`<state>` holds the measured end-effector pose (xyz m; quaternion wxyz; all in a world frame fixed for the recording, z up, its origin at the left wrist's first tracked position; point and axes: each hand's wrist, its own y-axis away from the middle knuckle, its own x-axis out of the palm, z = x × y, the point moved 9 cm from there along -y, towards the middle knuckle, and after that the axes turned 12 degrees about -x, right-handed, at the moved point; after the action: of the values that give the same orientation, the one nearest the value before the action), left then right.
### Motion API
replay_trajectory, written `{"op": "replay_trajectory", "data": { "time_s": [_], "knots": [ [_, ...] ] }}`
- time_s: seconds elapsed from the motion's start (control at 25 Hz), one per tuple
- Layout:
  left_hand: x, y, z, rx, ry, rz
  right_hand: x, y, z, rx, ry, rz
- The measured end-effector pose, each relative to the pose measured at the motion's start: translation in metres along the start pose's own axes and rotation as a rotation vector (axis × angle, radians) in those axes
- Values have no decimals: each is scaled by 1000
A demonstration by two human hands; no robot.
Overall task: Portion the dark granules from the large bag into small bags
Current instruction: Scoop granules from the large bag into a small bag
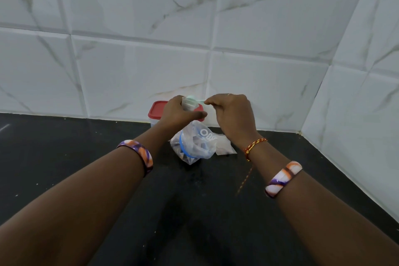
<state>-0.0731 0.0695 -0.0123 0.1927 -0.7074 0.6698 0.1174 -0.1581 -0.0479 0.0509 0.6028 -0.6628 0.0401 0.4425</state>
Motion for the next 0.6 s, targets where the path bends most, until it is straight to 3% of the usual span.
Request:
{"op": "replay_trajectory", "data": {
  "time_s": [0.12, 0.28, 0.4, 0.52, 0.6],
  "knots": [
    [-2, -1, 2, -11, 20, -2, 1, -4, -3, 11, -52, -68],
    [-4, 6, -9, 82, -91, -15, 18, 5, -45, 483, -443, -218],
    [0, 10, -15, 169, -117, 35, 45, 15, -57, 718, -658, -206],
    [3, 16, -17, 224, -154, 61, 60, 21, -55, 796, -739, -164],
    [5, 19, -17, 246, -253, 51, 51, 18, -56, 737, -633, -177]
  ]
}}
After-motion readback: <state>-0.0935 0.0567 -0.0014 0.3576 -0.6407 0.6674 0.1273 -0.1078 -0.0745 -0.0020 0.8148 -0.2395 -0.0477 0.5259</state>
